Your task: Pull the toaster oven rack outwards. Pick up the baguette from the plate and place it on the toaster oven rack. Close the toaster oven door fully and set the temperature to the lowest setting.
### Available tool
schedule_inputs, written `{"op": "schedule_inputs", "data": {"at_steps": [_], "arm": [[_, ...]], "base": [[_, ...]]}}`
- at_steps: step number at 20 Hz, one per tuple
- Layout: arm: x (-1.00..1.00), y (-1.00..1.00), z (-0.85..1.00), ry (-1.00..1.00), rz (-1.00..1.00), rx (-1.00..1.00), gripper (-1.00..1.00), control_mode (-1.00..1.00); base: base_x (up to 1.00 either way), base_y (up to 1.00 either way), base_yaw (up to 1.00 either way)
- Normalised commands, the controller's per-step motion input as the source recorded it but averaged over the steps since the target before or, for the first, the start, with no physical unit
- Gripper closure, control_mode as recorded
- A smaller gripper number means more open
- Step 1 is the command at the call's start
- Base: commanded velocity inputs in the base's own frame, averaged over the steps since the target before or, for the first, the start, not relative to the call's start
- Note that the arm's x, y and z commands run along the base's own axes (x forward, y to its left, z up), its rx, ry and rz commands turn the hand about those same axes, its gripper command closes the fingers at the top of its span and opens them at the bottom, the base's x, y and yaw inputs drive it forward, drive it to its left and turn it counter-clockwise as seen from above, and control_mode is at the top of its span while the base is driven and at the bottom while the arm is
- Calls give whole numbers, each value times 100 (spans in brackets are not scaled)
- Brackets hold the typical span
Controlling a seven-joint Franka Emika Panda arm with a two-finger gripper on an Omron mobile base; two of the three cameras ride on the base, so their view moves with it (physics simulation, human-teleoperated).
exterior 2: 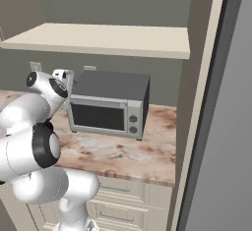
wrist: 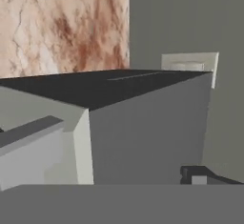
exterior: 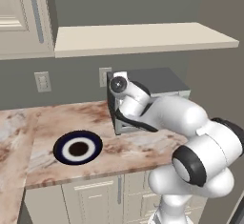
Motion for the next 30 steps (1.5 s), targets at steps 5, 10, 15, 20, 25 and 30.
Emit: {"op": "schedule_inputs", "data": {"at_steps": [5,10,15,20,25,30], "arm": [[-4,88,0,41,-18,5,-100,-100],[-49,85,0,41,-26,8,-100,-100],[-76,79,0,36,-34,6,-100,-100],[-31,69,7,33,-39,5,-100,-100],[2,75,47,17,-35,0,-100,-100],[8,82,83,0,-28,-6,-100,-100]], "base": [[0,0,0],[0,0,0],[0,0,0],[0,0,0],[0,0,0],[0,0,0]]}}
